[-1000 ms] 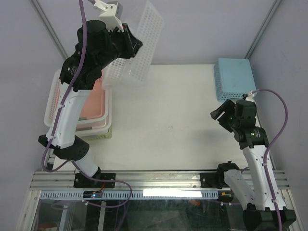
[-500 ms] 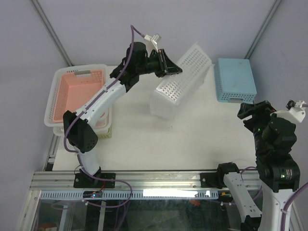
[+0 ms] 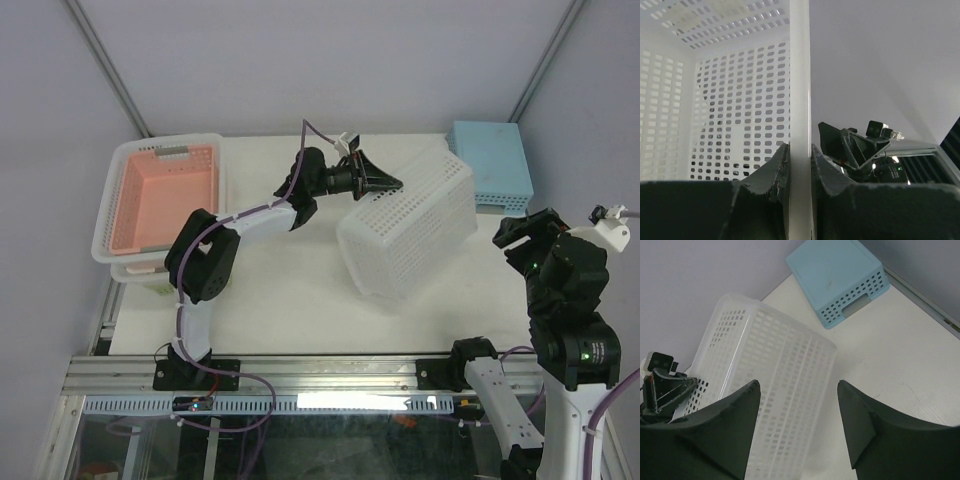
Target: Turn the large container upside down
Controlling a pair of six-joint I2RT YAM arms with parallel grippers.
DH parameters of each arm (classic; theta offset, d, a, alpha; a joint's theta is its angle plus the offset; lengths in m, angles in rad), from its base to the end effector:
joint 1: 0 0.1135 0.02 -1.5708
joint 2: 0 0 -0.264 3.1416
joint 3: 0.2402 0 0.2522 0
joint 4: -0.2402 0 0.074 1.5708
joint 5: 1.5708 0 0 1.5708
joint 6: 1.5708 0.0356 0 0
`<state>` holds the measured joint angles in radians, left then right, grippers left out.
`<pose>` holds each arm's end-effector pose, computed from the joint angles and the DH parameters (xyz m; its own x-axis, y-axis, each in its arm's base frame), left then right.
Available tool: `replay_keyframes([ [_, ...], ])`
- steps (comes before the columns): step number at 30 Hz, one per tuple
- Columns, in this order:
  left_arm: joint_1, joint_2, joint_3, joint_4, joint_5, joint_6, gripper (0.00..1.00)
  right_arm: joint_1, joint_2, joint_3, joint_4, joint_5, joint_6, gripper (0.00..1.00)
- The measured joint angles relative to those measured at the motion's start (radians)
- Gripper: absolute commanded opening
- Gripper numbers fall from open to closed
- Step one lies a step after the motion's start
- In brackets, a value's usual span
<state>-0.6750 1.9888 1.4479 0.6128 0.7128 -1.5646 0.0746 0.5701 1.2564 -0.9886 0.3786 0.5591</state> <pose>0.3514 -0.3111 0.2873 -0.9816 -0.1833 -0.0532 0.0622 -0.0438 -0.9971 0.0523 -0.0093 0.4257 -0.1018 0.4866 -0.8677 0.3971 0.8196 0.4131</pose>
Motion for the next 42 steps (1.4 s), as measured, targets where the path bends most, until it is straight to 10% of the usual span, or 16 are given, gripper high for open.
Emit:
replay_keyframes([
  [21,-0.004,0.106,-0.176,0.259,-0.027,-0.172,0.01,0.0,-0.001,-0.032,-0.019,0.0,0.008,0.66],
  [30,0.031,0.103,-0.249,0.199,-0.031,-0.041,0.6,0.0,-0.001,-0.064,-0.018,-0.007,0.012,0.66],
  [42,0.064,0.028,-0.273,-0.12,-0.063,0.25,0.99,0.0,0.03,-0.16,-0.002,-0.132,0.035,0.67],
])
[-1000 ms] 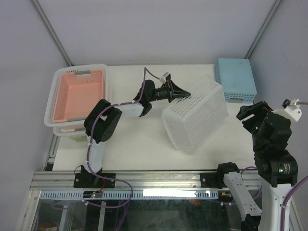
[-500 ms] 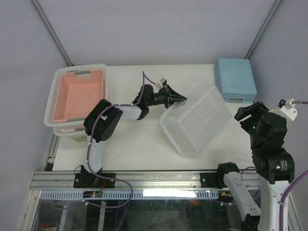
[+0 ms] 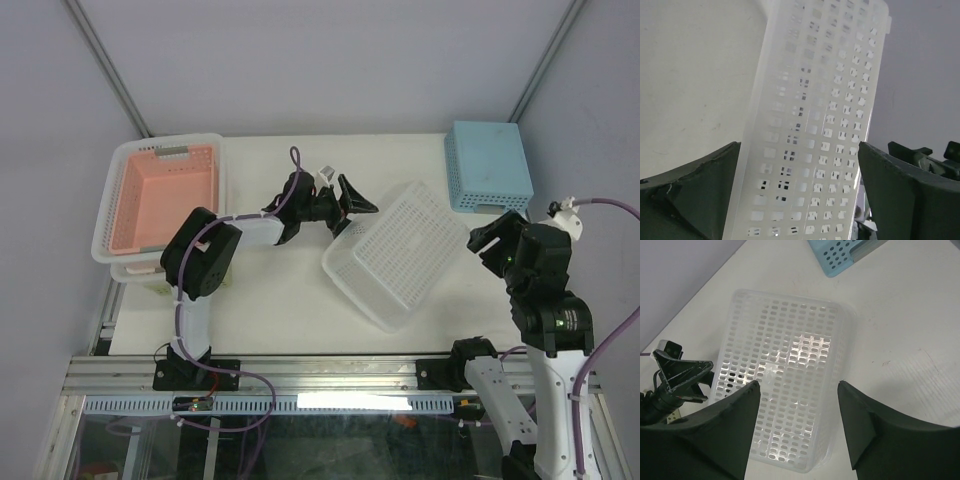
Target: Turn the large container upside down
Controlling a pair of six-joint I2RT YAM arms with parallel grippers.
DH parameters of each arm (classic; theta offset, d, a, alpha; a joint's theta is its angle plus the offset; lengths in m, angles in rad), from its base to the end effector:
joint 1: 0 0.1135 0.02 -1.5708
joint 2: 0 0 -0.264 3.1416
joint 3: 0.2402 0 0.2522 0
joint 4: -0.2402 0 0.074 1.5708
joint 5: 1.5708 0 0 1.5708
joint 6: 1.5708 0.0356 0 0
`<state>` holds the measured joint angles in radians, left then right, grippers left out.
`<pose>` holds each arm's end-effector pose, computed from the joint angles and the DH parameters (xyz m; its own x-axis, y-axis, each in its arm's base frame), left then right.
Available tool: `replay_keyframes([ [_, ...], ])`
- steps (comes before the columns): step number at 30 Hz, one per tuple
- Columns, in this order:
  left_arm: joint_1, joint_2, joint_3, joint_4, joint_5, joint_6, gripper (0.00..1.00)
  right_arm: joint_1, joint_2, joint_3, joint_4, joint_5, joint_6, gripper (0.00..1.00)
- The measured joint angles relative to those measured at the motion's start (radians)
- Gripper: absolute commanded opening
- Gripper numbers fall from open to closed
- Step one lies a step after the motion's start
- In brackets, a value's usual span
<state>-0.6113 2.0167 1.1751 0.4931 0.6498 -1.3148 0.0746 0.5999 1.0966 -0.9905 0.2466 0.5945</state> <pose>0.3463 -0.2690 0.1740 -0.9634 -0.2654 -0.0381 -0.0369 0.2721 -0.9616 0.0848 -0.0024 0.3806 -0.3120 0.5214 -0.7943 0.3824 0.8342 0.3973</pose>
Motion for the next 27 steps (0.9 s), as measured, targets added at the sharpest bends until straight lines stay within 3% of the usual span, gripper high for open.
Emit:
replay_keyframes([
  [9,-0.003,-0.036,0.075,-0.301,-0.101,0.275,0.99,0.0,0.035,-0.041,0.018,-0.067,0.006,0.68],
  [27,-0.014,-0.101,0.141,-0.629,-0.33,0.607,0.99,0.0,0.13,-0.209,0.076,-0.243,0.02,0.7],
])
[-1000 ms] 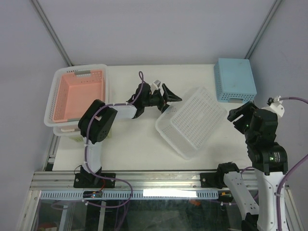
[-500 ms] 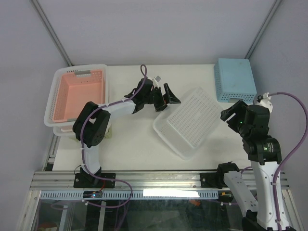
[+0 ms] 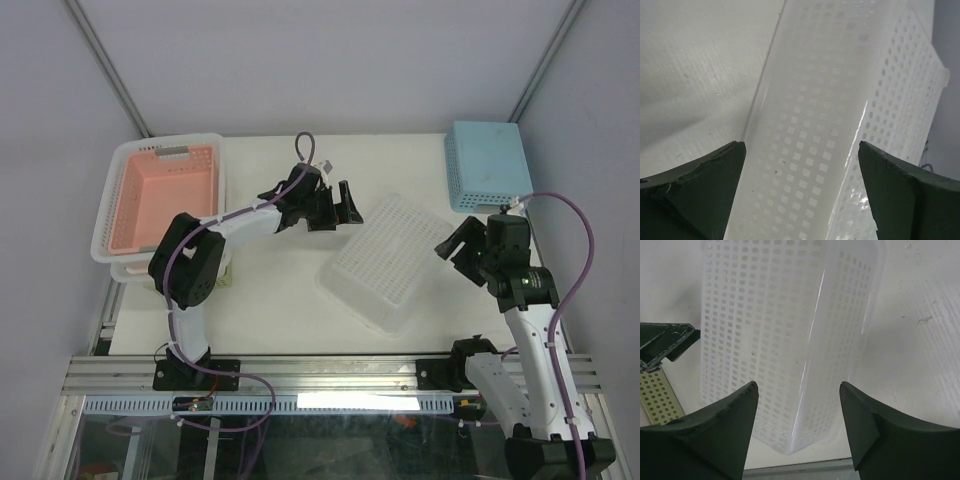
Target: Turn the large container upside down
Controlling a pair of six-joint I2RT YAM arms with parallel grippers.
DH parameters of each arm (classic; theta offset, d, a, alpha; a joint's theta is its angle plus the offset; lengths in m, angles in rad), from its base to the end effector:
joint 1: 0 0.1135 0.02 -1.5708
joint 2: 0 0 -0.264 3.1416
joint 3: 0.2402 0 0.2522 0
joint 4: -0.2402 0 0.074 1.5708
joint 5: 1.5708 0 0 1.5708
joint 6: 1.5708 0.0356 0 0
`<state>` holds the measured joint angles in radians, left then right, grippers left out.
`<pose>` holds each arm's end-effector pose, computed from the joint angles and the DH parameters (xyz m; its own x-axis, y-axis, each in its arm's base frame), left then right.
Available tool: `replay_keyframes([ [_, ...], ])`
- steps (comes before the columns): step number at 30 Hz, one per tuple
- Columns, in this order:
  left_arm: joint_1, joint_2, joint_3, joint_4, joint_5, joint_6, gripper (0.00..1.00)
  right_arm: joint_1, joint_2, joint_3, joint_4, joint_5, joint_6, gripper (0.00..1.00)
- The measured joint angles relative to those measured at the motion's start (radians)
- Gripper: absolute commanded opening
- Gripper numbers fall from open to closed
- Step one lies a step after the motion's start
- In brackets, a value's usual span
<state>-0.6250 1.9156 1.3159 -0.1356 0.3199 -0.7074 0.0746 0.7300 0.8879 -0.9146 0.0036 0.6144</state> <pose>0.3383 -0.2579 0.2009 -0.8973 -0.1133 -0.4266 0.2124 0.7364 -0.6423 0.1351 0.0100 0.3121 -0.6009 0.5332 -0.5956 0.3359 0.8445 0.4171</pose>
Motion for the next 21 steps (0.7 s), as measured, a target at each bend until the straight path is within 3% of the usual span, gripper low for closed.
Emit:
replay_keyframes([
  [9,-0.017,-0.068,0.031,-0.127,-0.132,0.137,0.99,0.0,0.013,-0.076,0.02,-0.021,0.009,0.68],
  [17,-0.017,-0.241,0.009,-0.198,-0.13,0.212,0.99,0.0,0.064,-0.182,0.098,-0.06,0.027,0.42],
  [21,-0.017,-0.335,-0.056,-0.231,-0.11,0.226,0.99,0.0,0.105,-0.205,0.164,-0.075,0.04,0.38],
])
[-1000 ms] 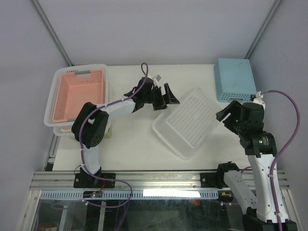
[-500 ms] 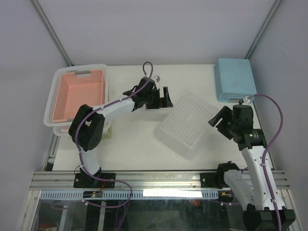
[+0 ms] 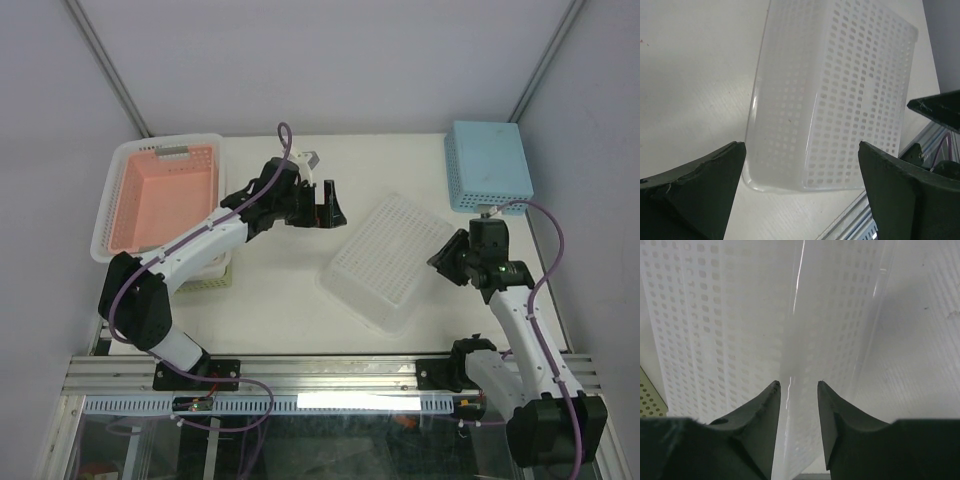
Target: Turn the large container upside down
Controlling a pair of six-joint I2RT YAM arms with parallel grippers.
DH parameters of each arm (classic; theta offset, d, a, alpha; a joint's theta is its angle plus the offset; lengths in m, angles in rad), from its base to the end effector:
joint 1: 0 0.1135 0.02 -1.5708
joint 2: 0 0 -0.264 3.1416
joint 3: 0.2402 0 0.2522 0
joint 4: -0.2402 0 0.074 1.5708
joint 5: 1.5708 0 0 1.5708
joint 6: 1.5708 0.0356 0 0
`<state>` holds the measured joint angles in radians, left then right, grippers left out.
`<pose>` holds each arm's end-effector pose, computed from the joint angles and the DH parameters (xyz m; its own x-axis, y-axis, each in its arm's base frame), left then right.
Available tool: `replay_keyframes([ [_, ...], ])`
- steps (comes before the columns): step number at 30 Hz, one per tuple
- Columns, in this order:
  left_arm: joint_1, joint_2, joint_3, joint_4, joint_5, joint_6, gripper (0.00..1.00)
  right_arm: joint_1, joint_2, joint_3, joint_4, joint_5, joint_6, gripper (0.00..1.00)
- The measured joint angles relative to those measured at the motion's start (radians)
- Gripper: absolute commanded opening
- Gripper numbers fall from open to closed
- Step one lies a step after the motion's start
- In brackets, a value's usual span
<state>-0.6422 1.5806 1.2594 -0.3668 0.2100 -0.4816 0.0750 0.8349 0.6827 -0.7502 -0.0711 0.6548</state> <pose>0.2823 -0.2204 0.2880 -0.7817 0.0190 -0.6233 0.3979 0.7848 -0.4751 0.1612 0.0147 0.2454 -0.6930 0.5571 -0.4576 0.3825 0.8221 0.4216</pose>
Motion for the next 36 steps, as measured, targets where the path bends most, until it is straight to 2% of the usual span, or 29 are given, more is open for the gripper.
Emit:
replay_keyframes([
  [3,0.0,-0.034,-0.03,-0.031,0.005,0.004,0.99,0.0,0.046,-0.011,0.077,-0.003,0.008,0.31],
  [8,0.0,-0.043,-0.047,-0.079,0.005,0.016,0.99,0.0,0.16,-0.012,0.245,-0.002,0.026,0.25],
  [14,0.0,-0.053,-0.048,-0.108,0.0,0.028,0.99,0.002,0.458,0.163,0.392,-0.003,0.002,0.21],
  [17,0.0,-0.063,-0.048,-0.116,-0.001,0.03,0.99,0.002,0.611,0.295,0.415,0.001,-0.018,0.24],
  [20,0.0,-0.065,-0.048,-0.119,-0.001,0.03,0.99,0.005,0.681,0.381,0.414,0.015,-0.036,0.41],
  [22,0.0,-0.065,-0.05,-0.124,0.0,0.03,0.99,0.01,0.658,0.383,0.407,0.026,-0.05,0.48],
  [24,-0.001,-0.064,-0.051,-0.125,-0.001,0.033,0.99,0.015,0.594,0.37,0.393,0.034,-0.066,0.5],
  [32,-0.021,0.01,-0.051,-0.124,0.002,0.066,0.99,0.035,0.138,0.209,0.274,-0.006,-0.104,0.52],
  [36,-0.04,0.08,-0.051,-0.103,0.014,0.083,0.99,0.053,-0.002,0.095,0.15,-0.048,-0.098,0.52],
])
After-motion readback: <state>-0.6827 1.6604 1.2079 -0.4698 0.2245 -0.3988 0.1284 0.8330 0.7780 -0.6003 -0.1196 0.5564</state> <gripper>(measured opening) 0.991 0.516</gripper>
